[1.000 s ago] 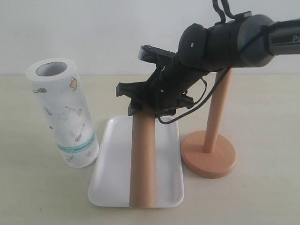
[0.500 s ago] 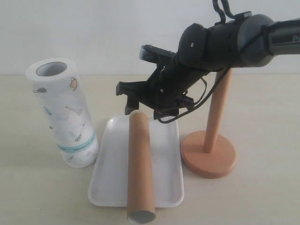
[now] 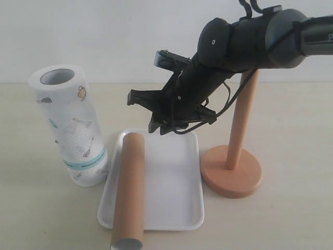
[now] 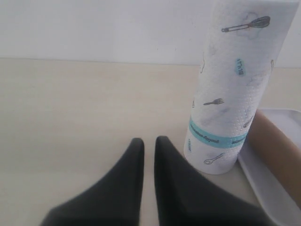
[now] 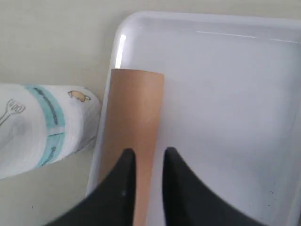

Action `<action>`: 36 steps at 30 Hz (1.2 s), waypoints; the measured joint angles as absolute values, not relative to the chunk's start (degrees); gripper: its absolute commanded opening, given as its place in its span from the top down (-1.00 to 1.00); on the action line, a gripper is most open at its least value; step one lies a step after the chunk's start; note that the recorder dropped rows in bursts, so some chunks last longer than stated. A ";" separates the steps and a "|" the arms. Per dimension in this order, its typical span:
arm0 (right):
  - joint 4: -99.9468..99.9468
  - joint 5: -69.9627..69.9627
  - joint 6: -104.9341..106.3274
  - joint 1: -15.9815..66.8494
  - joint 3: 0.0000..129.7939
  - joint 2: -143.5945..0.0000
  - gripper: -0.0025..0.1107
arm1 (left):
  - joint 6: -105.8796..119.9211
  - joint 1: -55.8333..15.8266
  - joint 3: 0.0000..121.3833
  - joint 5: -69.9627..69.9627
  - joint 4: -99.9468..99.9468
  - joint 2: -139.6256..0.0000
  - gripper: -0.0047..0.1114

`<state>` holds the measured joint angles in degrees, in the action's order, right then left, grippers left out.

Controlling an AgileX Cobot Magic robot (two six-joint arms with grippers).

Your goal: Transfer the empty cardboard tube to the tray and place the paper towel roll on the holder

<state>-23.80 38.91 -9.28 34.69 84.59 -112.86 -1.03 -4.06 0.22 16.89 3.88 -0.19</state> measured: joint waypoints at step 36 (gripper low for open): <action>-13.63 30.47 -1.51 56.49 39.39 -61.37 0.96 | -1.03 -4.06 0.22 16.89 3.88 -0.19 0.79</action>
